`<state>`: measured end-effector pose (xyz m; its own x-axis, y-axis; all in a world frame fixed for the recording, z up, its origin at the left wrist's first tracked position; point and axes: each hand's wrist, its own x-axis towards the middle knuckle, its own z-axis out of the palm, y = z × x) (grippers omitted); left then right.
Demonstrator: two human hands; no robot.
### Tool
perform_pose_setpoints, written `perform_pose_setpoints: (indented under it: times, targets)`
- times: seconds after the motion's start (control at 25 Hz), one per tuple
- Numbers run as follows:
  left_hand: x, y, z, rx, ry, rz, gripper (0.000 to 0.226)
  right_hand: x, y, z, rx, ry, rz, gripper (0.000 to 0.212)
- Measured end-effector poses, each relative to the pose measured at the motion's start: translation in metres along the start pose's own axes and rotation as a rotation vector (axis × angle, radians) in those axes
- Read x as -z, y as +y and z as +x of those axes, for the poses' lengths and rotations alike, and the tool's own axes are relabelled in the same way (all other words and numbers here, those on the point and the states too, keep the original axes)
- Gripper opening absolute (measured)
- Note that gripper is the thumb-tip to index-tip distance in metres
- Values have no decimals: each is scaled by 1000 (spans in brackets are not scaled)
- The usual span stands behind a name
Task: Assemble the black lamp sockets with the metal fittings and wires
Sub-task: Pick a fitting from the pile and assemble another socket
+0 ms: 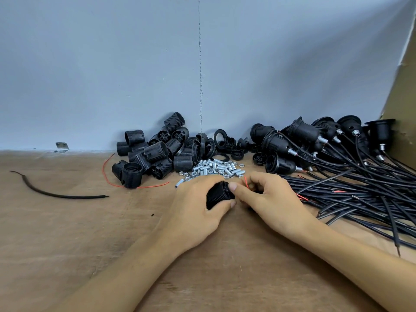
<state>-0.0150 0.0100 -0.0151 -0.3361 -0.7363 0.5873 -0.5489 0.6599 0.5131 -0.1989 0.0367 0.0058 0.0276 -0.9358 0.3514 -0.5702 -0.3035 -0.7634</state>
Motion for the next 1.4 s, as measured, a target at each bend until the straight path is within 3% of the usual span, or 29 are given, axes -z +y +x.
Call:
perform_pose_setpoints:
  times: [0.12,0.32,0.44,0.64,0.92,1.08,1.4]
  targets:
    - [1,-3,0,88,-12,-102,26,7,1,1,32,-83,184,4]
    - [4,-2,-2,86,-62,-178,28,19,2,6,-60,-308,430,14]
    - [6,-1,-1,96,-55,-213,30,31,2,12,-99,-435,429,16]
    - [6,0,-1,78,-40,-228,34,37,1,13,-124,-504,378,25]
    - [5,3,-3,-21,26,-136,32,30,-6,12,-144,-471,373,17]
    - [3,1,-3,-78,68,-82,32,27,-5,10,-151,-417,341,29]
    - [-2,-7,-1,-184,115,-27,42,24,-7,9,-164,-372,315,14]
